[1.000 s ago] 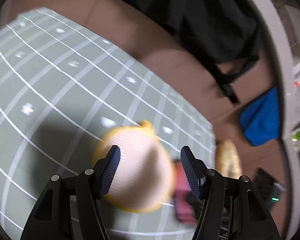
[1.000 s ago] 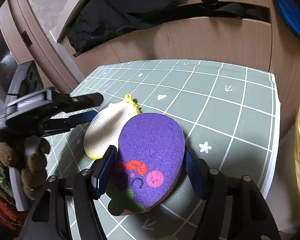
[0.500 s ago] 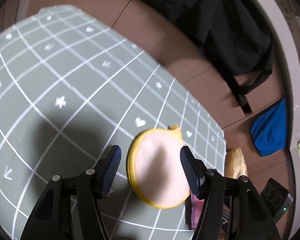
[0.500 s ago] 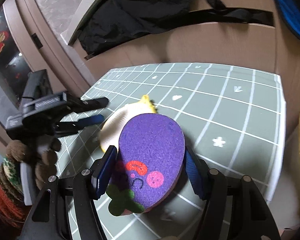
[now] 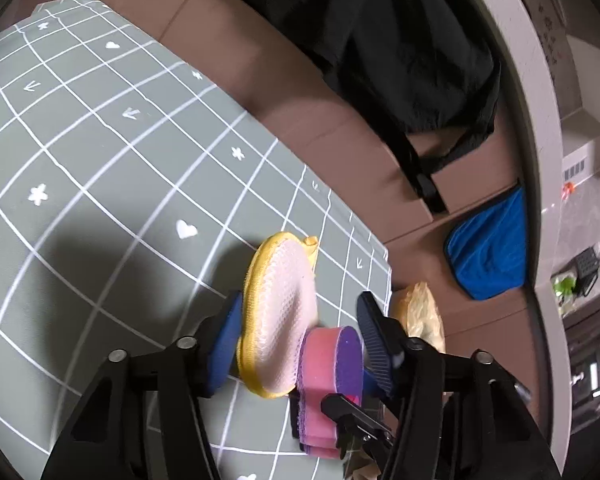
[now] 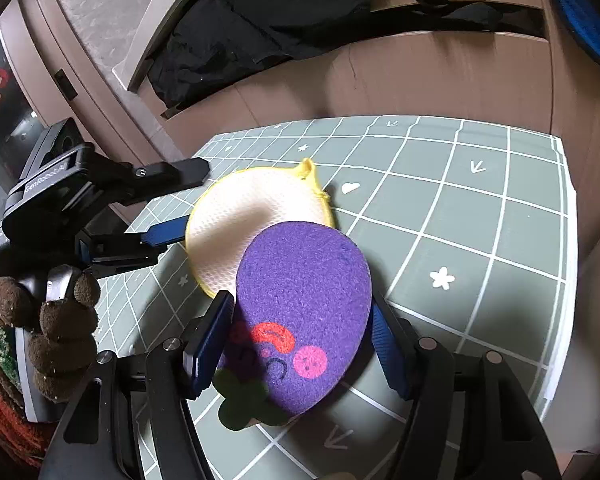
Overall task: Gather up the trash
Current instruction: 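Lift both sponges and carry them over the yellow bin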
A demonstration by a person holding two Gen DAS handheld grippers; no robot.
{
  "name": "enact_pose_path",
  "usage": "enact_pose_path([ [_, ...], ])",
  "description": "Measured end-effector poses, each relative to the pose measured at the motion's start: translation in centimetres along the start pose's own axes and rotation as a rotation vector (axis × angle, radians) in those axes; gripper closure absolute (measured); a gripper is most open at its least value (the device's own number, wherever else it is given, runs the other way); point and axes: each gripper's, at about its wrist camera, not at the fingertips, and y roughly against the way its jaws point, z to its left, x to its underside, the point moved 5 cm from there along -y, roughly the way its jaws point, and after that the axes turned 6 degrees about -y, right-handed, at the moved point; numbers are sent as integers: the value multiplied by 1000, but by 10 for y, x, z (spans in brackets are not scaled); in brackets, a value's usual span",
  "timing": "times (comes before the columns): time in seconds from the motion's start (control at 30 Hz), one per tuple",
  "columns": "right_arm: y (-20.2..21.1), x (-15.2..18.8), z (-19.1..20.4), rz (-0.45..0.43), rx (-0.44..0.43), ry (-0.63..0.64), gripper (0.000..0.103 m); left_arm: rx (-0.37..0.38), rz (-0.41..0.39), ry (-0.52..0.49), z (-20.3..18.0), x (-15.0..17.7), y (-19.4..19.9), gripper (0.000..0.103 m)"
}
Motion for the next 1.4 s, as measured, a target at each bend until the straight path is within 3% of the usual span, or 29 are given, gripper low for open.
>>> enact_pose_path([
  [0.1,4,0,-4,-6,6,-4,40,-15,25,-24,-8,8,-13,67],
  [0.2,8,1,-12,-8,-12,-25,40,-1,54,-31,-15,18,-24,71],
  [0.27,11,2,-17,-11,-26,-49,40,-28,34,-55,-22,22,-23,88],
  [0.33,19,2,-20,-23,-28,-58,40,-58,5,-89,-29,23,-16,89],
  [0.5,64,-13,-20,-127,1,-18,40,-188,-143,-262,-74,18,21,89],
  [0.6,110,-32,-18,-235,48,29,40,-282,-283,-423,-124,18,49,89],
  [0.73,173,-54,-14,-359,124,97,40,-326,-422,-596,-194,30,74,89],
  [0.83,215,-64,-15,-425,185,142,40,-314,-471,-656,-229,42,82,89],
  [1.0,269,-66,-30,-491,261,151,40,-258,-476,-710,-267,63,75,89],
  [1.17,309,-54,-56,-527,321,133,40,-206,-445,-737,-295,84,55,89],
  [1.4,335,-43,-91,-551,384,96,40,-131,-373,-746,-325,107,9,89],
])
